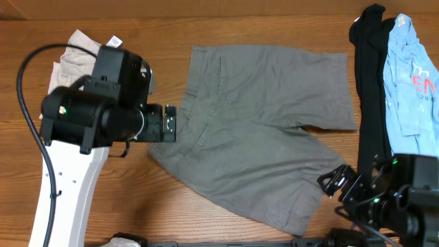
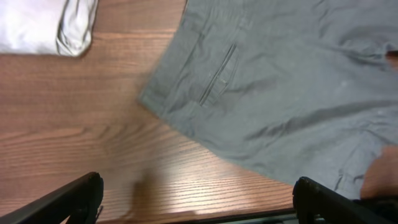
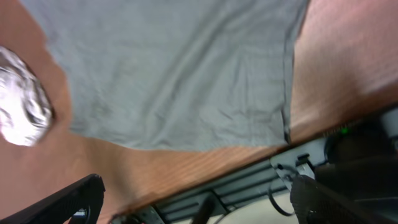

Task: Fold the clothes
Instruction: 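Grasp the left leg hem with the left gripper and right leg hem with the right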

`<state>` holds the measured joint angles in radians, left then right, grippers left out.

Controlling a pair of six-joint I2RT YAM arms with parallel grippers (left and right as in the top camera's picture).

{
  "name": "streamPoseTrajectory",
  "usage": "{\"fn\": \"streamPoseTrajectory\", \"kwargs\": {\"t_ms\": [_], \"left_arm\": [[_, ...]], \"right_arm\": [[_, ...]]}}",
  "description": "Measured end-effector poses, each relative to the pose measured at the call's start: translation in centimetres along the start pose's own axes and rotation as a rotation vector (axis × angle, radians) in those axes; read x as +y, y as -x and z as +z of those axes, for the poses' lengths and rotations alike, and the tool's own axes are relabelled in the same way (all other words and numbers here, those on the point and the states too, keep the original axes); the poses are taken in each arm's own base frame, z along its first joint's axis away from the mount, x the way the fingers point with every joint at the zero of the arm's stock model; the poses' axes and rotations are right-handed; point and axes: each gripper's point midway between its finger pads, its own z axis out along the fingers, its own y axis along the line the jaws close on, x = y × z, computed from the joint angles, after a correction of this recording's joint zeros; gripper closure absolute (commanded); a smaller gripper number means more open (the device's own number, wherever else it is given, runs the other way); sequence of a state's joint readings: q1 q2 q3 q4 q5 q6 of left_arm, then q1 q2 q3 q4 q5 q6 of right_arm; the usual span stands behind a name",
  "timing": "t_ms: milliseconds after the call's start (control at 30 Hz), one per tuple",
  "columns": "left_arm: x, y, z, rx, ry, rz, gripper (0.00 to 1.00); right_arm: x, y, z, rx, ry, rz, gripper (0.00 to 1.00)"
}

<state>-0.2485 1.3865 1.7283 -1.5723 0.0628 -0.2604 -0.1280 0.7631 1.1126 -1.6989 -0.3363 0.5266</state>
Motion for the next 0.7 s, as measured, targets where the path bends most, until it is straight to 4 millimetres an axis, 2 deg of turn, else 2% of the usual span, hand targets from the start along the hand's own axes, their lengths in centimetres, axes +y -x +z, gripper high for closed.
{"fn": "streamPoseTrajectory", "kwargs": {"t_ms": [167, 433, 567, 700], "left_arm": [[0.8, -1.8, 2.3, 0.005, 0.009, -0.033, 0.00], [1.7, -3.9, 7.6, 0.058, 0.025, -0.067, 0.00], [2.0, -4.8, 9.8, 0.083, 0.033, -0.069, 0.00], [2.0, -4.4, 10.7, 0.062, 0.026, -0.067, 0.00]], "right_arm": [[-1.8, -1.4, 2.4, 0.082, -0.052, 0.035, 0.02], [-3.8, -2.0, 4.4, 0.130, -0.122, 0.065, 0.02], [-3.8, -1.9, 4.8, 0.127, -0.120, 0.064, 0.02], [-3.4, -1.2, 4.9, 0.103, -0.101, 0.031, 0.02]]}}
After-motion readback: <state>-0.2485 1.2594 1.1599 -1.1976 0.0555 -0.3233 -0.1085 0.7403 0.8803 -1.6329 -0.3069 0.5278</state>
